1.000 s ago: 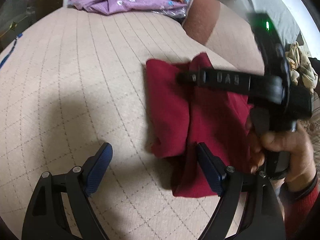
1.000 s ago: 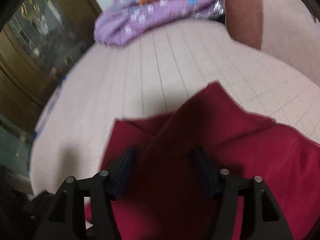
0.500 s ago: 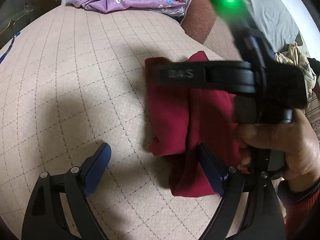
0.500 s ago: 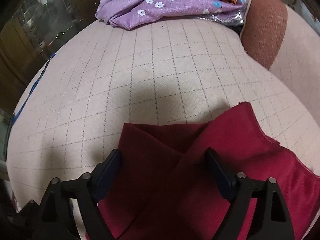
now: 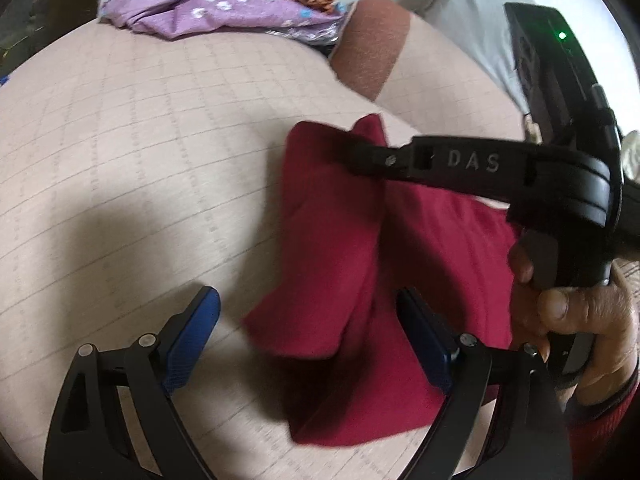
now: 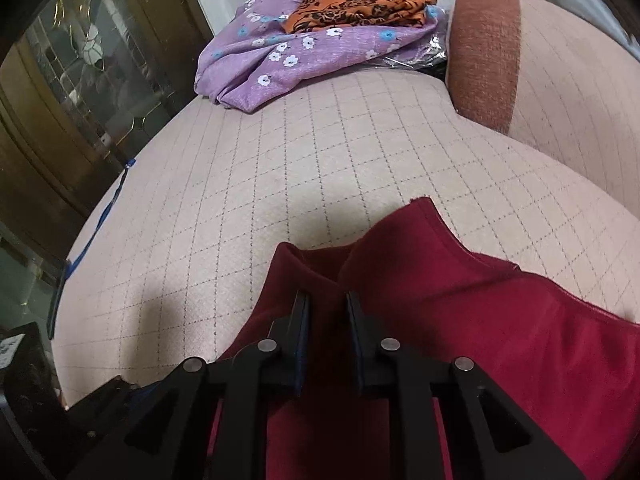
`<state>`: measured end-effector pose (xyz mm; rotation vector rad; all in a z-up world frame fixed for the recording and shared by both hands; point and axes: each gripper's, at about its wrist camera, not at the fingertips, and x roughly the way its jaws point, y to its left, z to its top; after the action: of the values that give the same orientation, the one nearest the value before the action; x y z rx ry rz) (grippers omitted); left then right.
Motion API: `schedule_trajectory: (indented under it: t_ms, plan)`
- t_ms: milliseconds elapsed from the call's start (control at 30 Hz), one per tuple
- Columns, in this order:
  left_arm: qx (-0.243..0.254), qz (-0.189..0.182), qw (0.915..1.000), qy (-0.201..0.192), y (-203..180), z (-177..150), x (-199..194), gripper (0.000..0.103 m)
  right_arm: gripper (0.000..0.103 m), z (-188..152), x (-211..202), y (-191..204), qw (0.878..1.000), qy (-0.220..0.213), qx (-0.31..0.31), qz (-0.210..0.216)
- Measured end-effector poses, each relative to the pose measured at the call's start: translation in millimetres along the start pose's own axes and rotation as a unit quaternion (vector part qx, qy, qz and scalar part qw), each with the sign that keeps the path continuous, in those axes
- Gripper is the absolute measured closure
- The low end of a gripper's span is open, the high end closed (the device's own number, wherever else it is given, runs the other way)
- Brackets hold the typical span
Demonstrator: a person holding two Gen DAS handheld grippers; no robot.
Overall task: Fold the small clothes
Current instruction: 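Grasp the folded sweater edge with the right tool and fold it over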
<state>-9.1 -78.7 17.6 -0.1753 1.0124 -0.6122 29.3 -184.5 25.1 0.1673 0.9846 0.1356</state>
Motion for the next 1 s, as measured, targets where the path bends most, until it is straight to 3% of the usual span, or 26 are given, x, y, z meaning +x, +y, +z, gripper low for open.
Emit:
schedule_trajectory:
  t_ms: [67,133,200,267,433,533,633,700,767,800,867,1000]
  plan:
    - [-0.009,-0.016,0.9998,0.009,1,2,7,0.062,0.083,-1,-1,-3,1.000,0.002,0.003,0.005]
    - [-0.017,-0.022,0.9996,0.004,5,2,5,0.065,0.079,-2,-7,-8,0.999,0.004,0.021,0.025]
    - [-0.026,-0.036,0.9990,0.003,7,2,1,0.071,0.057,-2,-14,-15,0.997,0.002,0.051,0.051]
    - [-0.020,-0.055,0.9982,-0.013,3,3,-8,0.073,0.028,0,-21,-21,0.995,-0.003,0.074,0.071]
    - [0.039,-0.070,0.9960,-0.042,-20,-1,-25,0.073,0.022,5,-21,-27,0.989,0.026,0.111,0.098]
    - [0.066,-0.074,0.9939,-0.047,-31,-5,-28,0.073,0.018,7,-14,-16,0.990,0.048,0.095,0.090]
    - [0.073,-0.065,0.9943,-0.042,-31,-7,-27,0.073,0.019,6,8,-5,0.992,0.084,0.073,0.064]
    - [0.069,-0.058,0.9954,-0.033,-26,-6,-22,0.073,0.030,5,22,-2,0.993,0.092,0.059,0.044]
    - [0.069,-0.040,0.9964,-0.030,-21,-7,-22,0.066,0.070,6,24,-1,0.996,0.079,0.039,0.028]
    - [0.069,-0.033,0.9966,-0.030,-20,-7,-23,0.054,0.072,6,23,-2,0.996,0.072,0.036,0.025]
    - [0.069,-0.018,0.9972,-0.023,-19,-9,-22,0.041,0.078,4,21,-8,0.996,0.069,0.040,0.029]
    - [0.076,0.014,0.9968,-0.019,-20,-12,-16,0.038,0.079,0,18,-11,0.997,0.063,0.028,0.028]
